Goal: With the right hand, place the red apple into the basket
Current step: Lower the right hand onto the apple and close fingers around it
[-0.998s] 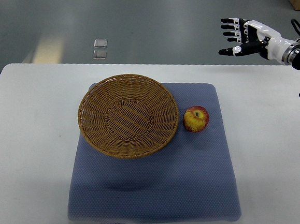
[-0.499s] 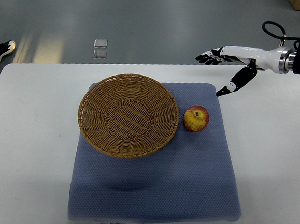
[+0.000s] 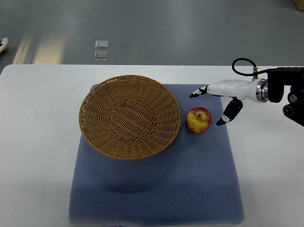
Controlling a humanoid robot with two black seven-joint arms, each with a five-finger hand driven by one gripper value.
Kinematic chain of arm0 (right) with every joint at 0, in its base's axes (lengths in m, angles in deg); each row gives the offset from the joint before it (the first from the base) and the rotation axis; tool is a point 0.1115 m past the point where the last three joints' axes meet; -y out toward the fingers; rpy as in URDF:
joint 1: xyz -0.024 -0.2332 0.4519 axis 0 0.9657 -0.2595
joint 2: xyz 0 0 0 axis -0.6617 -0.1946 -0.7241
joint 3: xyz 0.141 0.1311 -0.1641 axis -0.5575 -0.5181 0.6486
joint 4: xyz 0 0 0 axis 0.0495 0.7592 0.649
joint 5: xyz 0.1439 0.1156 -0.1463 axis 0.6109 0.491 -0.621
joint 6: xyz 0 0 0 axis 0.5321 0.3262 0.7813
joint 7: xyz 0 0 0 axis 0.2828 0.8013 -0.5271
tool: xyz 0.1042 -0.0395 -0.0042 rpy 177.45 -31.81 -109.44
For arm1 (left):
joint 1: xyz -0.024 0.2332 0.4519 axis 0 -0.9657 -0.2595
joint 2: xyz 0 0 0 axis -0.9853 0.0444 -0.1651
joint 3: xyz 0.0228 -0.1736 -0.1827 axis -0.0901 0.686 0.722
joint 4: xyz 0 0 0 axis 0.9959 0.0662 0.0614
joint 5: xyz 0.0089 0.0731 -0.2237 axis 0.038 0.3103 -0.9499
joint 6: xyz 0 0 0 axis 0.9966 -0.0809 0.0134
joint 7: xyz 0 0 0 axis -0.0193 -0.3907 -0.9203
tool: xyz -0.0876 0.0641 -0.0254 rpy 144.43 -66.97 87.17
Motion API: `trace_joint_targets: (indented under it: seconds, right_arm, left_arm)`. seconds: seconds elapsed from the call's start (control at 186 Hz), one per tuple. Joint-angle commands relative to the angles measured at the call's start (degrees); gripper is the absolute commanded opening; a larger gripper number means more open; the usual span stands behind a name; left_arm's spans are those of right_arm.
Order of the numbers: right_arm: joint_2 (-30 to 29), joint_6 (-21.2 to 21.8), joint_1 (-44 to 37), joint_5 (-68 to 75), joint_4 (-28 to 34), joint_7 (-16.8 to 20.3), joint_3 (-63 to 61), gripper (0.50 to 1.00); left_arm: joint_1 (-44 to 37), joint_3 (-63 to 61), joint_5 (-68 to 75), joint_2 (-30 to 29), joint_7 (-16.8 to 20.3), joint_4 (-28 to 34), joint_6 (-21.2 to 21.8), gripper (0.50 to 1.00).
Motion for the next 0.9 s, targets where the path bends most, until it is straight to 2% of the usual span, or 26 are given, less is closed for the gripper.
trace_joint_targets:
  seconds: [0.0,0.376,0.682,0.896]
  right_arm:
    - [-1.3,-1.7,0.0,-0.7,0.0,-0.1,1.4,0.924]
    - [-2.2,-3.0,1.2,-3.1,-0.6,0.0,1.6,0.919]
    - [-6.2,-4.2,2.1,-3.0,-2.9,-0.1,1.4,0.917]
    - [-6.5,-4.2,2.4,-3.1,-3.2,-0.1,1.4,0.907]
  left_arm:
    - [0.0,0.0,0.0,0.0,0.0,0.0,0.0,1.000]
    - [0.0,0.0,0.0,0.0,0.0,0.0,0.0,1.000]
    - [0.0,0.0,0.0,0.0,0.0,0.0,0.0,1.000]
    - [0.0,0.0,0.0,0.0,0.0,0.0,0.0,1.000]
